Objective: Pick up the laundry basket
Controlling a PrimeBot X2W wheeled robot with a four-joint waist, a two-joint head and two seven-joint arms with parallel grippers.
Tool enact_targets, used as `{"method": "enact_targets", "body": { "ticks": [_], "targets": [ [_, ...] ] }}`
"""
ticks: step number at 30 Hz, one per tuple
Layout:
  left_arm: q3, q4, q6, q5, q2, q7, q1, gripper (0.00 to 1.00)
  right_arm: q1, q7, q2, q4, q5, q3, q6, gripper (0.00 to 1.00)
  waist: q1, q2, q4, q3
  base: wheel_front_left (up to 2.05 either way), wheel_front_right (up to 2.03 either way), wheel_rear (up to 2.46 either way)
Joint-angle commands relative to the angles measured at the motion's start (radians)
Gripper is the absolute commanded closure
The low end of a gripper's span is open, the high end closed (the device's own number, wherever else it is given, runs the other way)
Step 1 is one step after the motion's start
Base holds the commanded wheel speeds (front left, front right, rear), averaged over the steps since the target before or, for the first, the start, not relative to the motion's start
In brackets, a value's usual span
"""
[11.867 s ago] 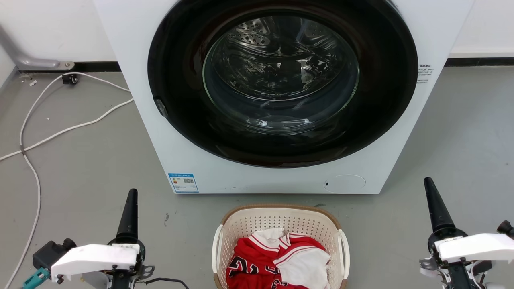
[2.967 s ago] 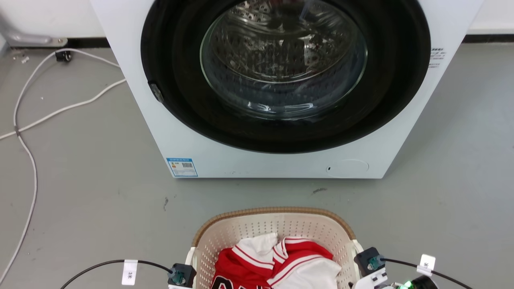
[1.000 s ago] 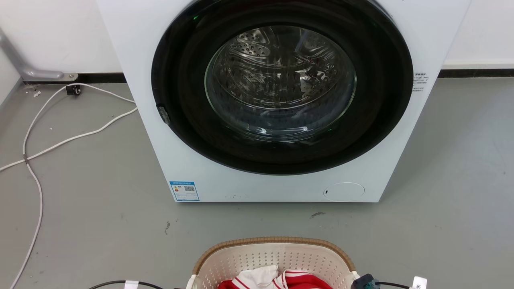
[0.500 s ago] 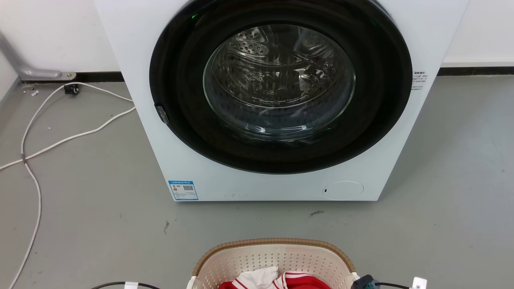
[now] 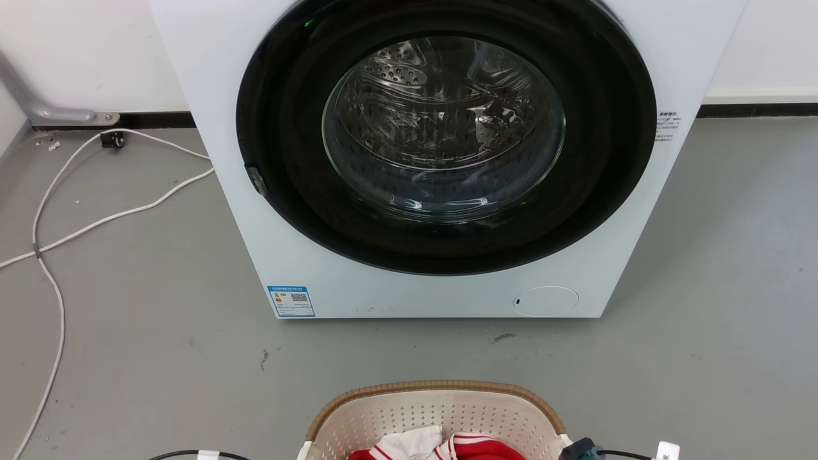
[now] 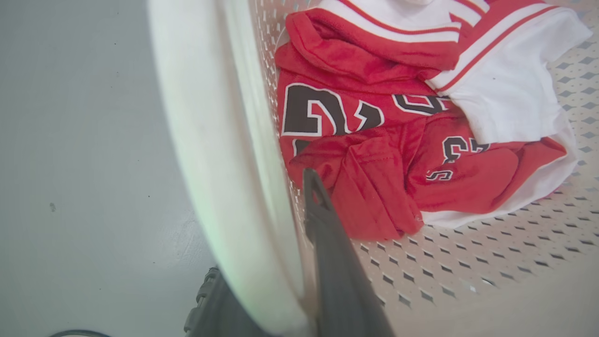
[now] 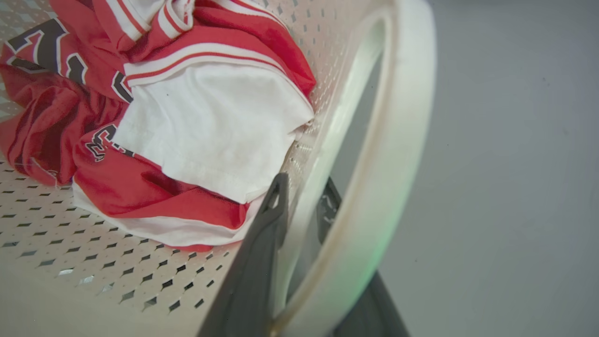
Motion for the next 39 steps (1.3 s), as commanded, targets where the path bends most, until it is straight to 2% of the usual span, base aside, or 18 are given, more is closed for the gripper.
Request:
{"method": "enact_targets", "body": {
  "ticks": [1, 39],
  "targets": [
    [-0.005, -0.002, -0.003, -0.001, 0.010, -0.015, -0.022, 1.00, 0.013, 0.005, -0.009, 0.004, -0.003, 0.005, 0.003, 1.00, 0.0000, -0.0001, 0.000, 0.000, 0.00, 0.00, 0.00],
    [-0.073, 0.007, -0.003, -0.068, 0.013, -0.028, -0.028, 1.00, 0.026, 0.012, -0.008, 0.004, -0.006, 0.008, 0.003, 1.00, 0.0000, -0.0001, 0.003, -0.002, 0.00, 0.00, 0.00]
  ]
}}
